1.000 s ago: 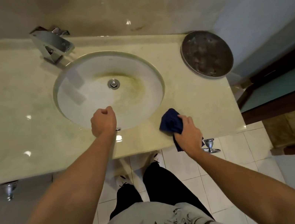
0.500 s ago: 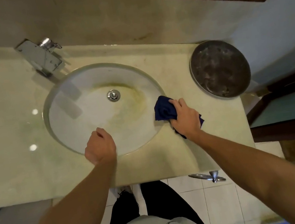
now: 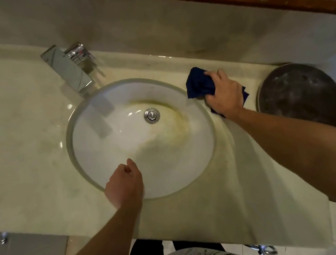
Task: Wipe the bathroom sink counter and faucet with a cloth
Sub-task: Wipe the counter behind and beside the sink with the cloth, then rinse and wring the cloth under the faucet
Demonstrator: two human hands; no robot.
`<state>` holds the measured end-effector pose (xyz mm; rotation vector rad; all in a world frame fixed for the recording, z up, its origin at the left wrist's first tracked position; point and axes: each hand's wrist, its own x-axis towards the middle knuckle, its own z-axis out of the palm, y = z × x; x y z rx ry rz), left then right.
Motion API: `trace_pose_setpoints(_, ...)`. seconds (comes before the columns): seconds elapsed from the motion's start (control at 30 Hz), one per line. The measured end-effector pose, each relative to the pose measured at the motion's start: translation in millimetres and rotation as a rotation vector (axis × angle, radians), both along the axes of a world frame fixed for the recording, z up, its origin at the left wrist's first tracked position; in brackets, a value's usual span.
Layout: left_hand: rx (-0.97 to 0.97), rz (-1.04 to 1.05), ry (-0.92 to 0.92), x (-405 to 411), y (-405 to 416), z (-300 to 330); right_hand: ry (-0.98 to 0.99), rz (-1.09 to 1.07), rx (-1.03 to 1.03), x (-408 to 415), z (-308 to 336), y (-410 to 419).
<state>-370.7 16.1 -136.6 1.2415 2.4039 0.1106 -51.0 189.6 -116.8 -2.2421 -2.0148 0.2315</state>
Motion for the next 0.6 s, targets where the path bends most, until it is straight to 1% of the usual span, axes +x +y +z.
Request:
trace_pose_setpoints(0.1, 0.029, 0.005, -0.008, 1, 1, 4, 0.02, 0.005, 0.007, 0, 1, 18)
trace_pose_setpoints(0.17, 0.061, 0.003, -0.031, 0, -2, 4, 0.076, -0.01, 0.024, 0, 3, 19)
trace_pose_setpoints(0.33, 0.051, 0.041, -0.08, -1, 0, 11, 0.41, -0.122, 0.014, -10, 20, 3)
trace_pose_setpoints(0.37, 0.05, 0.054, -0.102, 0, 2, 15, 0.47, -0.142, -0.004, -16, 23, -5)
trace_pose_setpoints(0.4, 0.051, 0.084, -0.168, 1, 5, 14, 0.522, -0.156, -0.025, -24, 24, -15)
trace_pose_setpoints(0.43, 0.055, 0.135, -0.283, 2, 11, 14, 0.571, -0.159, -0.038, -34, 27, -25)
trace_pose_setpoints(0.47, 0.042, 0.202, -0.447, 4, 22, 14, 0.619, -0.165, -0.047, -46, 28, -36)
trace_pose_setpoints(0.57, -0.08, 0.416, -1.034, 8, 61, 35, 0.758, -0.134, -0.022, -91, 42, -63)
trace_pose_setpoints(0.6, -0.126, 0.432, -1.214, 10, 74, 47, 0.776, -0.109, -0.011, -107, 47, -71)
